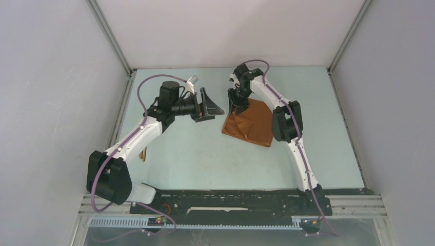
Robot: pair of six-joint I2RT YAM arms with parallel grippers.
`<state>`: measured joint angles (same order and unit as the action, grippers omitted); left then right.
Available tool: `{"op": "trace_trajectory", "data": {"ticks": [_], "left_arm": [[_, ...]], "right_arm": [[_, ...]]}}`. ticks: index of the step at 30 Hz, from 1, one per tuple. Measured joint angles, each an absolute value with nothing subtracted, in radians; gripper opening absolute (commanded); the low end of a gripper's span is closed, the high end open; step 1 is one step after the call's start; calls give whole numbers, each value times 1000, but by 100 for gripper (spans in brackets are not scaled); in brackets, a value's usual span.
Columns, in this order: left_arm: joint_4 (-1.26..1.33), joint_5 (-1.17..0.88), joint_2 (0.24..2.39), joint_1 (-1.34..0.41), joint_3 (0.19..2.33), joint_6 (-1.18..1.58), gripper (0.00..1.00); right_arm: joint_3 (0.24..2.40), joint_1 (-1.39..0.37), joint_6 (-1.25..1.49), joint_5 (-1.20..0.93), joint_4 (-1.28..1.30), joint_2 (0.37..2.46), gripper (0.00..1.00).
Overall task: Fold the napkin into a case and place the utensils inside
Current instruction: Fold the rectangle-folded napkin at the center of the board.
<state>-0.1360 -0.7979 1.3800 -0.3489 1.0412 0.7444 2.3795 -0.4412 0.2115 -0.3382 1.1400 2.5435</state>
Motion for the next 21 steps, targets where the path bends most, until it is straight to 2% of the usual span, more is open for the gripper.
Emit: {"op": "trace_trajectory", "data": {"ticks": [4,7,11,14,18,21], "left_arm": [[-136,-797,1380,-344,1041,744,99],[-134,-794,1380,-342,1035,743,99],[-133,-780,1382,-340,1017,741,99],[-140,-754,1395,-344,1015,730,99],[-168,-719,1449,-361,1020,713,98],[-193,-692,1492,-386,1021,707,98]], "right_arm": [[2395,-441,226,-349,1160,2524,69],[2180,-435,226,-334,1128,2368,77],[1741,-388,237,-417,989,2022,78],[1505,-286,280,-534,815,1847,78],[1333,-169,351,-616,612,1833,77],[1228,-151,430,-664,469,1873,76]]}}
